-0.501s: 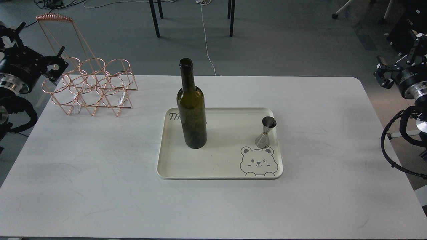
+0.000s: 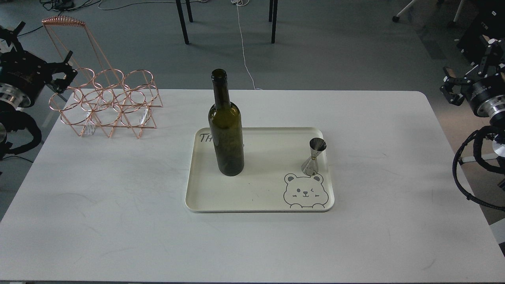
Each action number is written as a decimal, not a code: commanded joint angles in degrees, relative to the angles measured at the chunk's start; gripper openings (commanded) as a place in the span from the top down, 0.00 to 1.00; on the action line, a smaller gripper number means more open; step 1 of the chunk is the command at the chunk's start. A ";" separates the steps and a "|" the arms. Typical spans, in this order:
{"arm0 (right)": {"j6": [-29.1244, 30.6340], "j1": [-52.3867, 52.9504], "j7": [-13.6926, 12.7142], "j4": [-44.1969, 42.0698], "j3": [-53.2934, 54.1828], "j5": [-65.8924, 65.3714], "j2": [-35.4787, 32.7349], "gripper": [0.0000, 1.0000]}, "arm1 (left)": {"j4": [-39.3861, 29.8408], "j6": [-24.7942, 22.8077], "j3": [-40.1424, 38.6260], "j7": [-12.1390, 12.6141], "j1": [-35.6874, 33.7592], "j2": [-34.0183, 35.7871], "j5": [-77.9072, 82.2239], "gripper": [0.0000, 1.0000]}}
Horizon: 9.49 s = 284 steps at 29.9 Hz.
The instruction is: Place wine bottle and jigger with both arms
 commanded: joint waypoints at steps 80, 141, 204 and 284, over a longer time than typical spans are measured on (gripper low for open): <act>-47.33 -7.18 7.02 31.49 -16.75 -114.78 3.67 0.96 | -0.09 -2.17 -0.84 -0.18 -1.12 1.16 0.03 0.01; -56.00 -22.46 7.02 40.44 -13.14 -99.66 -20.13 0.32 | -2.02 -1.55 -0.40 -0.10 -4.02 5.82 0.03 0.01; -15.43 1.17 7.02 13.21 5.93 -16.16 -10.04 0.04 | -53.71 12.51 11.46 1.57 -2.97 0.03 130.64 0.10; -13.41 1.79 7.02 13.39 5.76 -16.25 -10.13 0.04 | -22.94 20.77 15.94 -3.44 -12.81 10.13 119.21 0.80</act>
